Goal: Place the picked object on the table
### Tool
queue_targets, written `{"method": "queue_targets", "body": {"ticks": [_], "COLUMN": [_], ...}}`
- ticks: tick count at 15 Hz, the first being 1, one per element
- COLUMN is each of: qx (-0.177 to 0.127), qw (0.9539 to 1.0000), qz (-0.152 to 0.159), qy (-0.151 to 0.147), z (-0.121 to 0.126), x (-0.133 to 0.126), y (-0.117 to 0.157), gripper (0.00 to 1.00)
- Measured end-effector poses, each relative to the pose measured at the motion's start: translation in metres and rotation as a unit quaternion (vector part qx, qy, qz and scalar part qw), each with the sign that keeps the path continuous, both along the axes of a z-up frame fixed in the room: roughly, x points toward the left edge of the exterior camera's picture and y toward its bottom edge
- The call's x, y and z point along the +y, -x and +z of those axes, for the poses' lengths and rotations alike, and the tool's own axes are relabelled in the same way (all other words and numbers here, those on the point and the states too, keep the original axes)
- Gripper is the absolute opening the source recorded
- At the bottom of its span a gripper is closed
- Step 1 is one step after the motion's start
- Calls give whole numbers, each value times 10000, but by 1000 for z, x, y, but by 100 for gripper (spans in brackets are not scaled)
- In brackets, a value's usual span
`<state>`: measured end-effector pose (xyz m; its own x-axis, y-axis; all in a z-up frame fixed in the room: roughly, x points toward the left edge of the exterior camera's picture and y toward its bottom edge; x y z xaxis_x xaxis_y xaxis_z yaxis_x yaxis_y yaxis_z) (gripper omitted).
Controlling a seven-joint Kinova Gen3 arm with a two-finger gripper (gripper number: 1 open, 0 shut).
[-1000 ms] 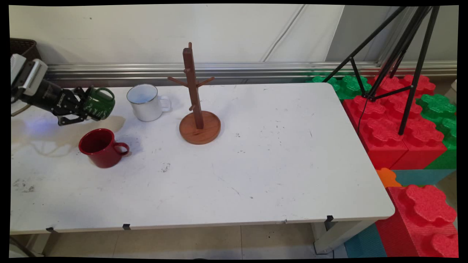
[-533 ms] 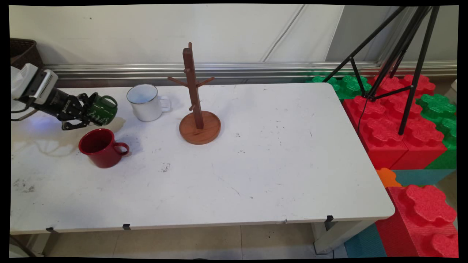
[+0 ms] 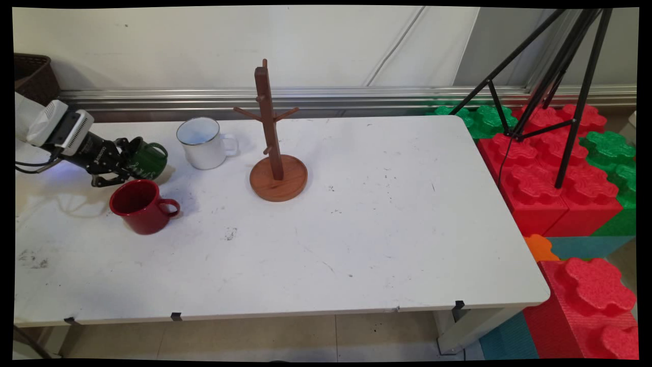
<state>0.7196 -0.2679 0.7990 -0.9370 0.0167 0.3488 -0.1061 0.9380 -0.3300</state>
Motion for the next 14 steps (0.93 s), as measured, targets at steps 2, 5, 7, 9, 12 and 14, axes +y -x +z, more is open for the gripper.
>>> {"method": "queue_targets", "body": {"ticks": [2,5,7,9,12,14], "qx": [-46,-121,-151,-171,-199,-210], "qw": [10000,9999,9998,9997,9995,9995], "qz": [-34,-90,-120,-157,-219,-244], "qy": [-16,-41,-45,-46,-73,-78], "z": [-3,-8,-9,-10,-12,-12], "x": [-1,-3,-5,-6,-6,-6], "y": [0,1,1,2,3,4], "gripper": [0,0,0,0,100,100]}}
